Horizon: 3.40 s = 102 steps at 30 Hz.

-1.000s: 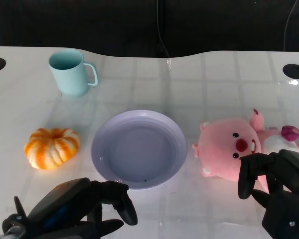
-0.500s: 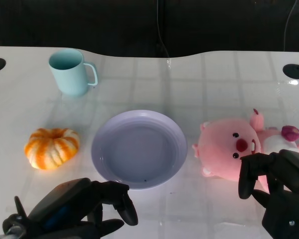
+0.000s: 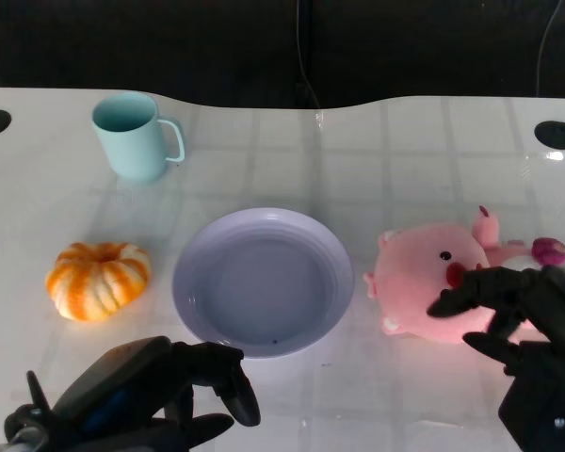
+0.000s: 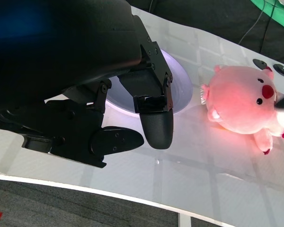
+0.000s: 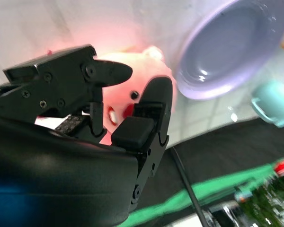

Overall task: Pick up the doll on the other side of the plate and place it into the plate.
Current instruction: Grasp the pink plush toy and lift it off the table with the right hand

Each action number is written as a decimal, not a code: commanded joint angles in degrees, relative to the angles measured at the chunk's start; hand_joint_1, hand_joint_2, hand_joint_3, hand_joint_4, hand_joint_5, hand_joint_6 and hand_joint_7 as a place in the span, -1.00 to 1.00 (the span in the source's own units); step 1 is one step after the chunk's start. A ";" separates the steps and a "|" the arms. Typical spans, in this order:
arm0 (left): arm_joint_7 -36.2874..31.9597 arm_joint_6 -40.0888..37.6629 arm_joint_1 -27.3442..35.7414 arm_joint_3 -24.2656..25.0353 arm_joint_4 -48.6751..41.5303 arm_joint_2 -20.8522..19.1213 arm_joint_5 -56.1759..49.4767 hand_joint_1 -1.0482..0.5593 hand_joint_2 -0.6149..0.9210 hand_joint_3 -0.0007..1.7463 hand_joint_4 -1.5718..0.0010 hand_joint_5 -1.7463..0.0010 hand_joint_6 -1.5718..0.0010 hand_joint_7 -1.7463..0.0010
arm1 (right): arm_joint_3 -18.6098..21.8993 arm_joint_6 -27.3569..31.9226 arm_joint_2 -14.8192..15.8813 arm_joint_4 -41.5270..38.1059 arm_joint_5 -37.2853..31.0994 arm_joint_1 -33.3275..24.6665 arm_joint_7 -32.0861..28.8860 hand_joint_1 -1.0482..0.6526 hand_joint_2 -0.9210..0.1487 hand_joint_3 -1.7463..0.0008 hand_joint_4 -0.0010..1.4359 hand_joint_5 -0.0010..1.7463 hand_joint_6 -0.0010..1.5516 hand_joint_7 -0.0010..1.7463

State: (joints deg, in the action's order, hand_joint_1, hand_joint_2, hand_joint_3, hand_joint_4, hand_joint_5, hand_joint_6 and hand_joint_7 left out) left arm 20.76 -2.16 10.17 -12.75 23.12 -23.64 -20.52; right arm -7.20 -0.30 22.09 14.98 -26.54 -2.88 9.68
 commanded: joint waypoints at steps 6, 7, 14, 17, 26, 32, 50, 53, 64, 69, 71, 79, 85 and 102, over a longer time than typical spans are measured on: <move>0.64 -0.40 0.05 0.45 0.27 -0.95 0.05 0.12 0.90 -0.48 0.14 -0.86 0.04 -0.14 | 2.55 -5.16 0.06 -2.81 -1.29 -0.11 -6.57 -0.25 -1.00 0.90 -0.51 -0.54 -0.48 -1.00; 0.69 -0.60 0.05 0.42 0.36 -0.98 -0.07 0.12 0.90 -0.49 0.15 -0.86 0.04 -0.14 | 2.73 -5.97 0.12 -3.46 -1.81 0.12 -7.68 -0.26 -1.00 0.92 -0.55 -0.55 -0.51 -1.00; 0.56 -0.05 -0.03 0.41 0.11 -1.10 0.02 0.11 0.91 -0.51 0.15 -0.87 0.03 -0.13 | 3.03 -2.26 0.67 -2.12 -7.99 0.55 -8.94 -0.38 -1.00 0.98 -0.91 -0.61 -0.70 -1.00; 0.75 -0.73 -0.10 0.31 0.42 -0.98 0.00 0.11 0.91 -0.51 0.16 -0.88 0.03 -0.13 | 2.79 1.03 1.34 -1.08 -10.97 0.94 -7.13 -0.42 -0.99 1.00 -0.99 -0.56 -0.76 -1.00; 0.31 -0.75 0.07 -0.23 0.88 -1.08 -1.26 0.11 0.93 -0.53 0.16 -0.86 0.03 -0.13 | -0.20 11.67 3.43 1.10 -18.89 3.34 3.66 -0.48 -0.96 1.00 -1.00 -0.66 -0.77 -0.99; 0.90 -1.25 0.78 0.23 2.10 -0.93 -0.39 0.12 0.93 -0.55 0.15 -0.83 0.03 -0.13 | -3.12 17.61 3.47 -1.37 -21.61 7.30 11.17 -0.48 -0.99 0.99 -0.98 -0.63 -0.72 -0.97; -0.06 -1.50 1.70 -0.41 3.42 -1.32 -2.95 0.08 0.95 -0.59 0.14 -0.83 0.02 -0.13 | -12.55 15.61 -2.12 -41.47 -18.73 26.80 2.19 -0.47 -1.00 0.92 -0.68 -0.78 -0.47 -0.96; 0.14 -1.70 2.09 -0.35 4.28 -1.31 -3.28 0.10 0.95 -0.60 0.15 -0.83 0.02 -0.12 | -13.35 15.36 -3.31 -46.87 -17.88 29.77 0.84 -0.48 -1.00 0.91 -0.58 -0.81 -0.41 -0.96; 0.41 -2.02 2.58 -0.32 5.29 -0.89 -3.27 0.09 0.97 -0.63 0.14 -0.79 0.00 -0.10 | -10.46 2.46 -6.90 -62.86 -11.11 34.07 -21.93 0.08 -0.98 0.96 0.40 -0.20 0.48 -0.93; 0.86 -2.15 2.50 -0.20 5.61 -1.32 -3.39 0.09 0.99 -0.65 0.14 -0.79 0.01 -0.09 | -11.29 -1.49 -6.79 -65.29 -10.17 34.43 -26.35 0.01 -0.86 0.66 0.16 0.91 0.22 0.28; 1.19 -2.68 2.39 -0.26 5.85 -1.44 -3.62 0.08 0.99 -0.66 0.14 -0.79 0.02 -0.09 | -11.88 -0.38 -6.72 -65.04 -10.61 34.54 -26.17 -0.02 -0.60 0.34 0.08 0.80 0.08 0.36; 1.36 -2.71 2.31 -0.01 5.64 -1.43 -3.25 0.08 1.00 -0.67 0.14 -0.79 0.01 -0.09 | -7.88 4.70 -7.88 -58.50 -6.01 32.83 -27.26 -0.06 -0.49 0.10 0.03 0.90 0.00 0.42; 0.90 -1.54 2.14 0.18 4.64 -1.55 -3.09 0.08 1.00 -0.69 0.14 -0.79 0.01 -0.08 | -3.23 6.15 -8.38 -51.51 -1.83 32.40 -27.77 -0.02 -0.06 -0.42 0.26 1.00 -0.07 0.96; 1.15 -1.87 2.14 -0.32 5.11 -1.31 -3.68 0.09 1.00 -0.69 0.14 -0.80 0.00 -0.09 | -2.69 6.12 -10.82 -31.78 3.53 28.18 -18.45 0.04 0.17 -0.63 0.32 1.00 0.00 1.00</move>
State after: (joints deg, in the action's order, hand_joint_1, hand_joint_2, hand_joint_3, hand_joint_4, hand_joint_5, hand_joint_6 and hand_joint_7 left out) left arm 21.39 -3.74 12.23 -13.41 27.72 -24.35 -24.01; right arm -10.01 6.69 11.14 -18.76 -23.74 25.43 -9.48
